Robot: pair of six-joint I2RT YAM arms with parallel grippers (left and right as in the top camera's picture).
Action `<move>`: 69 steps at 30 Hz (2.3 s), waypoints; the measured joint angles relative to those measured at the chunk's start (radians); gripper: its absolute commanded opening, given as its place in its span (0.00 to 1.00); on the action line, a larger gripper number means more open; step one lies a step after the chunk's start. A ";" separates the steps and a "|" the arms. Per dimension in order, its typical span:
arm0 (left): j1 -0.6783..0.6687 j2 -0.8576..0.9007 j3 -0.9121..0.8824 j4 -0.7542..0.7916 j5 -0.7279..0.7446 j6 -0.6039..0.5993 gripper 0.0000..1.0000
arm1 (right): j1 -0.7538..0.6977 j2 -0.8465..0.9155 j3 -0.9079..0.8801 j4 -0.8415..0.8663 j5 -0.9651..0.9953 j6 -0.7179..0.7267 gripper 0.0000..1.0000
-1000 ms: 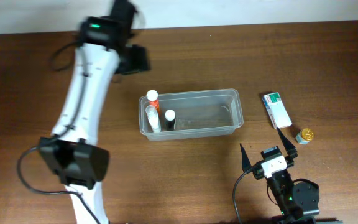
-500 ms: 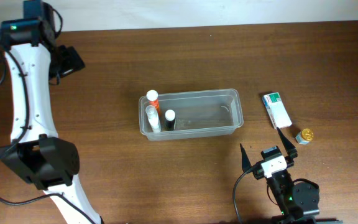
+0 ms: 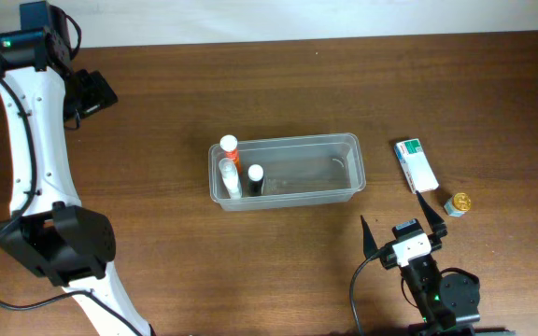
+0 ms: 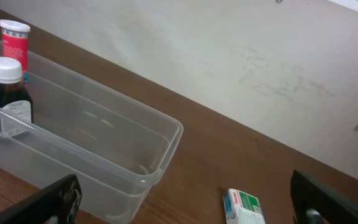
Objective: Pack container
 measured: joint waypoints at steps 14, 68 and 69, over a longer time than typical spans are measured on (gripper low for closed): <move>0.000 0.000 0.000 -0.001 0.000 0.000 0.99 | 0.000 0.169 0.378 -0.142 0.144 0.203 0.99; 0.000 0.000 0.000 -0.001 -0.003 0.000 0.99 | -0.387 1.978 1.748 -1.268 -0.031 -0.056 0.95; 0.000 0.000 0.000 -0.001 -0.003 0.000 0.99 | -0.372 1.984 1.748 -1.268 -0.027 -0.069 0.95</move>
